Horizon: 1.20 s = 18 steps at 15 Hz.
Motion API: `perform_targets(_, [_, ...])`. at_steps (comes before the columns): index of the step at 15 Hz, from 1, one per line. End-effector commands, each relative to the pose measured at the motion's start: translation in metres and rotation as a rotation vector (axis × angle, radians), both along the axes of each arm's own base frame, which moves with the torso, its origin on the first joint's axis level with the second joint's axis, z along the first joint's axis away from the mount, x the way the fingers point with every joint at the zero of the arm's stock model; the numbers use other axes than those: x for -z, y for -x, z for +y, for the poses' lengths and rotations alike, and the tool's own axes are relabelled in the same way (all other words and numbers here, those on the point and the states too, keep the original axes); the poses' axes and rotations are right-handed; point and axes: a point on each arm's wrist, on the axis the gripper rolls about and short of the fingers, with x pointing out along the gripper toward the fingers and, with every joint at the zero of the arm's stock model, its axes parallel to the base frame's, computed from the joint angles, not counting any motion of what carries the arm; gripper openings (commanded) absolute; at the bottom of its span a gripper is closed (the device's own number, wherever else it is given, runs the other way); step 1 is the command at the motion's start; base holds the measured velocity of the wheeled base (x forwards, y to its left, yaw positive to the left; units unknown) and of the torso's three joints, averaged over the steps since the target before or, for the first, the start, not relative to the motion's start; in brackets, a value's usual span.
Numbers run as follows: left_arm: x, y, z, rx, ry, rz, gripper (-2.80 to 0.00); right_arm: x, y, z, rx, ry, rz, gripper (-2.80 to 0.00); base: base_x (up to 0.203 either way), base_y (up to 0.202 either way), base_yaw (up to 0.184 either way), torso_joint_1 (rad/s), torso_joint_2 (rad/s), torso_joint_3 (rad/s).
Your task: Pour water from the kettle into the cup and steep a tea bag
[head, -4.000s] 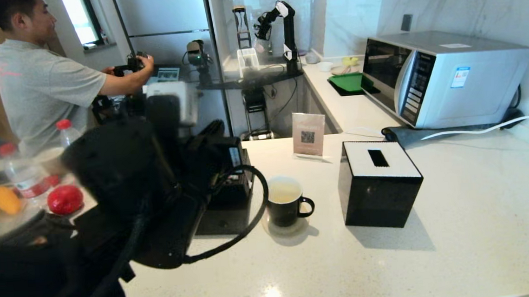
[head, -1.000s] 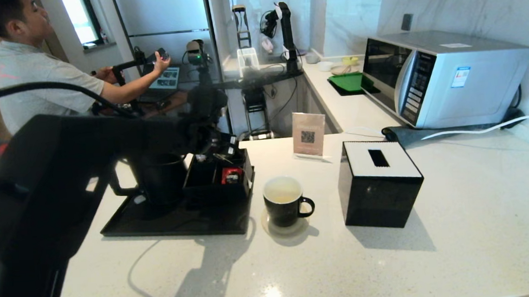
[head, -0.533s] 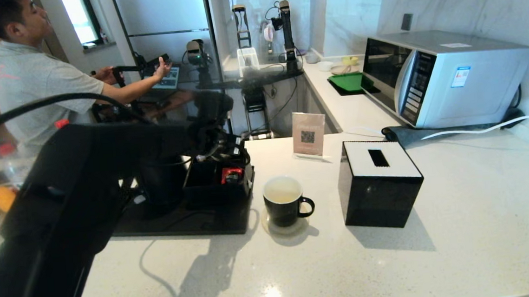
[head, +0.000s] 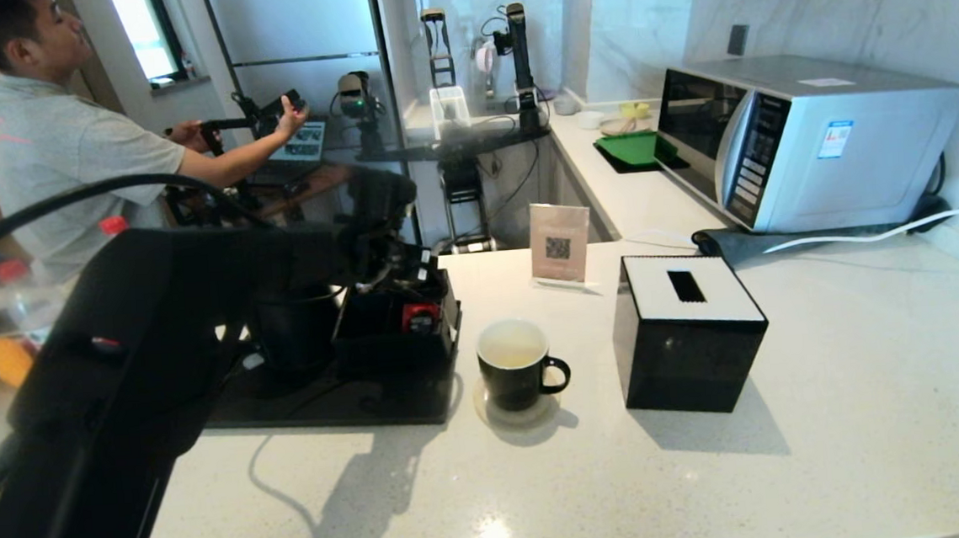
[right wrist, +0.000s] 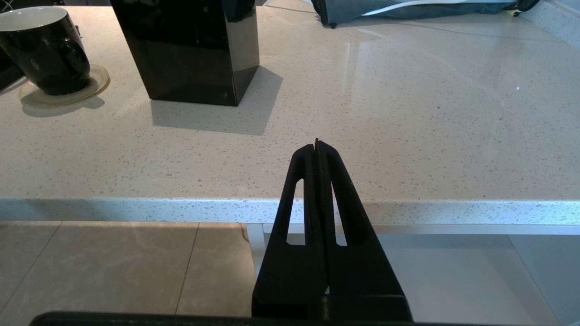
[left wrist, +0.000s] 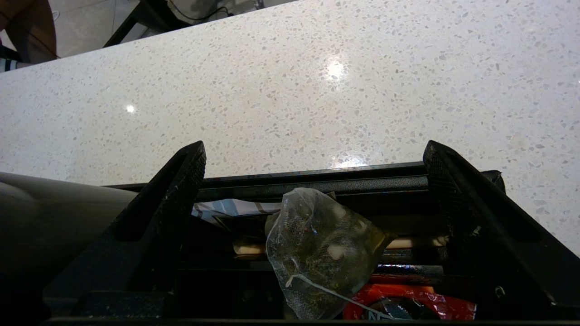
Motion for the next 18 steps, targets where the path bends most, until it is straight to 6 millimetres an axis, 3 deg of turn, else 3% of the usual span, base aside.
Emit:
perform_targets(1, [0.000, 0.000, 0.002, -0.005, -0.001, 0.000, 0.00, 0.000, 0.000, 0.000, 0.000, 0.000, 0.002, -2.80, 0.000, 0.000, 0.000, 0.000, 0.00, 0.000])
perform_targets(3, [0.001, 0.000, 0.002, -0.005, -0.002, 0.004, 0.00, 0.000, 0.000, 0.000, 0.000, 0.000, 0.002, -2.80, 0.000, 0.000, 0.000, 0.000, 0.00, 0.000])
perform_targets(4, [0.001, 0.000, 0.002, -0.005, -0.003, 0.005, -2.80, 0.000, 0.000, 0.000, 0.000, 0.000, 0.002, -2.80, 0.000, 0.000, 0.000, 0.000, 0.00, 0.000])
perform_targets(18, [-0.013, 0.007, 0.006, -0.010, 0.003, -0.010, -2.80, 0.000, 0.000, 0.000, 0.000, 0.000, 0.002, -2.80, 0.000, 0.000, 0.000, 0.000, 0.00, 0.000])
